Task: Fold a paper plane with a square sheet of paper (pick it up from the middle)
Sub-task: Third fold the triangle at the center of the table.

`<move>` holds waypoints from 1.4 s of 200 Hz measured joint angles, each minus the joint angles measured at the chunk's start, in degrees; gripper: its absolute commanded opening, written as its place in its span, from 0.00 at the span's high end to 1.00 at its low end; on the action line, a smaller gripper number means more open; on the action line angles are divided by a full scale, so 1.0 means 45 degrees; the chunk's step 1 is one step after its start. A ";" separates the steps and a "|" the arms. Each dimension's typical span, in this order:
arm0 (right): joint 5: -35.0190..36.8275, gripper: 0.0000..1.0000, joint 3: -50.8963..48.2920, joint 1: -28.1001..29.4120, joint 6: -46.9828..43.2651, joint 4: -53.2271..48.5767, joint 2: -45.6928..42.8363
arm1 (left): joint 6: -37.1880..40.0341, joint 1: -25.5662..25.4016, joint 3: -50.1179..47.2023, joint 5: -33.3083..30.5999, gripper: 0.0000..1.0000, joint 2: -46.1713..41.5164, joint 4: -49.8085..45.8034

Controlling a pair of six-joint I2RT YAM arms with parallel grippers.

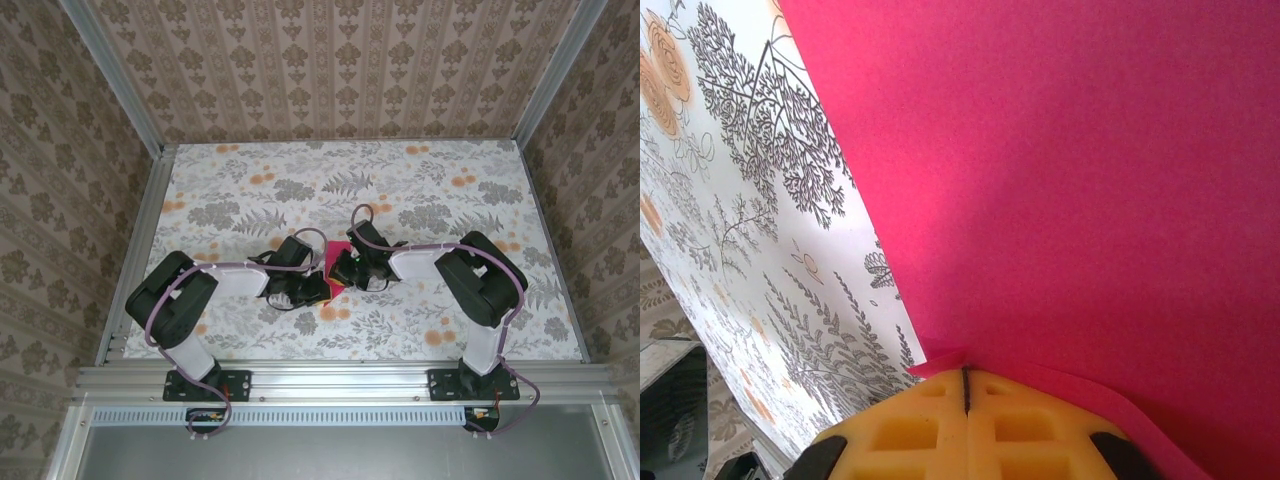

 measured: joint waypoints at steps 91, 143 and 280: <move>0.0024 0.94 -0.0704 -0.0442 -0.1977 -0.1127 -0.2769 | -0.0005 0.0010 -0.0078 0.0039 0.94 0.0000 0.0194; -0.0039 0.94 -0.1375 0.0087 -0.2268 -0.1457 -0.2516 | -0.0005 0.0010 -0.0078 0.0039 0.94 0.0000 0.0189; -0.0364 0.95 -0.1200 0.0272 -0.2268 -0.0991 -0.1418 | -0.0010 0.0010 -0.0073 0.0078 0.95 0.0019 0.0194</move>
